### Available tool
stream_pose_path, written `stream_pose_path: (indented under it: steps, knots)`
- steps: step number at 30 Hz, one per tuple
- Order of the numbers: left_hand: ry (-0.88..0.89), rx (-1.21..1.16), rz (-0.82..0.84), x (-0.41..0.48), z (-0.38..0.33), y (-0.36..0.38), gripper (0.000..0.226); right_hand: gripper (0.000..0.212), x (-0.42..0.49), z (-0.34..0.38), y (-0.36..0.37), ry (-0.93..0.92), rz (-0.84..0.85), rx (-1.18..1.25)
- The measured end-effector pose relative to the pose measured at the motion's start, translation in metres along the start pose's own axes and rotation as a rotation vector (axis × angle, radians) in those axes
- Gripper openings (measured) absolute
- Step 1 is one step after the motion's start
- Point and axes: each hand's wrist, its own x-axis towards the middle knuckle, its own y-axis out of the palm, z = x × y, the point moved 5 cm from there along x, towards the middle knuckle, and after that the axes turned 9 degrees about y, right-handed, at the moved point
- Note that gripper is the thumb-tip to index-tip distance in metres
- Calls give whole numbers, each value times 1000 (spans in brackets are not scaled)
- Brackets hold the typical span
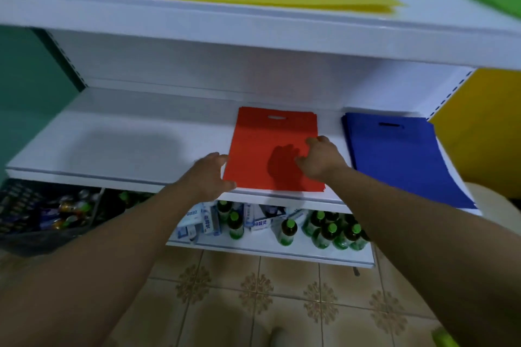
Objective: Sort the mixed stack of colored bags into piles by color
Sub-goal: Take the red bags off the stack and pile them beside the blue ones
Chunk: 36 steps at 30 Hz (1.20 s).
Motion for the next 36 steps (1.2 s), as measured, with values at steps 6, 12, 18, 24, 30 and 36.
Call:
stream_pose_path:
  steps: [6,12,18,24,30,36]
  knots:
    - [125,69,-64,-89,-19,-58,74,63,-96,57,-56,-66,-109,14]
    - [203,128,-159,-176,-25,-121,71,62,-189,129,-110,-125,-219,30]
    - [190,167,-259,-239,-10,-190,70,63,-242,209,-155,-237,-296,52]
    - [160,191,-406,-270,17,-260,68,59,-254,296,-185,-377,-348,104]
    - [119,262,-501,-263,55,-315,68,58,-228,377,-194,-498,-368,115]
    - [46,299,-585,-225,102,-378,68,59,-157,446,-200,-562,-343,127]
